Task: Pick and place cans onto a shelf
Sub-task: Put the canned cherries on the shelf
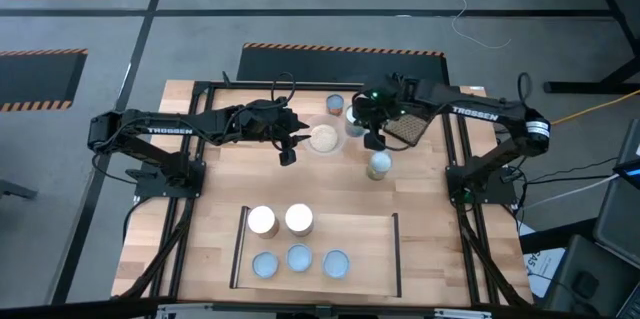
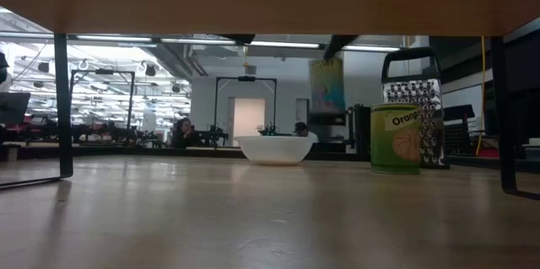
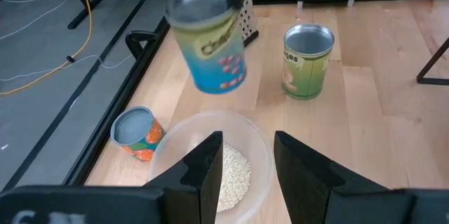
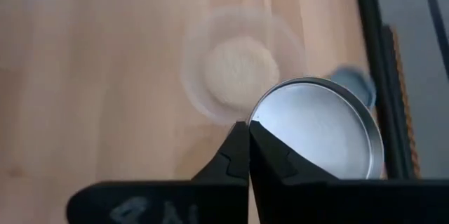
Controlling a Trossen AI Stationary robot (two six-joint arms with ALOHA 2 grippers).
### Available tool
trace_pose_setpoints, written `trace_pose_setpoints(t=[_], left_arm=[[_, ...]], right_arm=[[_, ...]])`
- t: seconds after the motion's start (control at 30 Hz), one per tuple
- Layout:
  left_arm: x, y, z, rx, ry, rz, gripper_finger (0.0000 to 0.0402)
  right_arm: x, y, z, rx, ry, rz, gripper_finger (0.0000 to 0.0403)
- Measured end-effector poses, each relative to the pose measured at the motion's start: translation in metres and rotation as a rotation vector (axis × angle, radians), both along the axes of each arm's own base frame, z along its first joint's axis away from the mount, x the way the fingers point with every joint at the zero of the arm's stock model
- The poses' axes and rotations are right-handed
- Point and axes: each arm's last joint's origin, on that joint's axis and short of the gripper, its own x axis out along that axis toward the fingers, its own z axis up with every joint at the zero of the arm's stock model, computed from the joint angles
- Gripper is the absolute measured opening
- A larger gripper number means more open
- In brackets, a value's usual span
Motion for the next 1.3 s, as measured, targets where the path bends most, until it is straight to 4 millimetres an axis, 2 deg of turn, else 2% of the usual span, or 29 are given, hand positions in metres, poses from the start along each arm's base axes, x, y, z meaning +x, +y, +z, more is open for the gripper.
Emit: trace_pose_setpoints(t=[0.17,0.27,0.57,0.8,1.0,1.3], left_arm=[[0.000,0.000,0.000,0.000,0.000,0.000,0.0121],[0.000,0.000,0.000,0.000,0.000,0.000,0.0121],[0.000,0.000,0.000,0.000,-0.001,0.000,0.0121],[0.000,0.000,0.000,-0.001,-0.001,0.001,0.0121],[0.000,0.000,0.000,-0.005,-0.002,0.003,0.0121],[0.000,0.000,0.000,-0.007,-0.006,0.004,0.0121]], right_arm=[[0.010,0.034,0.034,0.038,-0.085,0.145,0.0000],[0.014,0.061,0.045,0.091,-0.134,0.268,0.0000],[0.018,0.141,0.052,0.150,-0.189,0.413,0.0000],[0.011,0.187,0.053,0.156,-0.204,0.507,0.0000],[0.006,0.213,0.052,0.165,-0.215,0.589,0.0000],[0.014,0.226,0.041,0.193,-0.190,0.610,0.0000]])
